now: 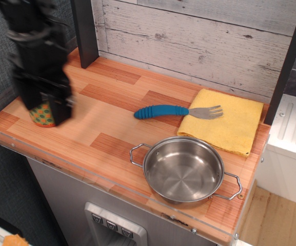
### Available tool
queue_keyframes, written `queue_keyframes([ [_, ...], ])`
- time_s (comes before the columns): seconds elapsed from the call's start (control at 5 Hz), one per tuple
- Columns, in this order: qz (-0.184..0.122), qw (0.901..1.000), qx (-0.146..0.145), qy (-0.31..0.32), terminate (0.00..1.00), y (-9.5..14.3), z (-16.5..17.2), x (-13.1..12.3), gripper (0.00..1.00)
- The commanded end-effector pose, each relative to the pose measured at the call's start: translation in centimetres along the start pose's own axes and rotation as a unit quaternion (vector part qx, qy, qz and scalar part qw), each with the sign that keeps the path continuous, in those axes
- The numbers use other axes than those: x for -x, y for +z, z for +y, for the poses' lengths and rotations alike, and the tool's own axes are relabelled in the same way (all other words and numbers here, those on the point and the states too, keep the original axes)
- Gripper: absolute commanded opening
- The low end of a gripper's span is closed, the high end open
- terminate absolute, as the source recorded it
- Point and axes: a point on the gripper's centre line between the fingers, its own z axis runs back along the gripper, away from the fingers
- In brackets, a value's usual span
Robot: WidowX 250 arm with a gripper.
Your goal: Moved the tin to the far edge of the table.
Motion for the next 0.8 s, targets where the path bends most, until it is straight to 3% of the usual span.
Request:
queue_keyframes([
  [0.0, 0.041, 0.9988, -0.016, 0.019, 0.0, -1.2, 5.3, 1.9, 1.0],
  [0.2, 0.058, 0.9978, -0.032, -0.011, 0.0, -2.3, 6.6, 1.2, 1.0],
  [0.4, 0.047, 0.9976, -0.014, -0.049, 0.0, -3.5, 7.2, 0.1, 1.0],
  [0.6, 0.032, 0.9938, -0.054, -0.092, 0.0, -3.9, 6.8, -1.1, 1.0],
])
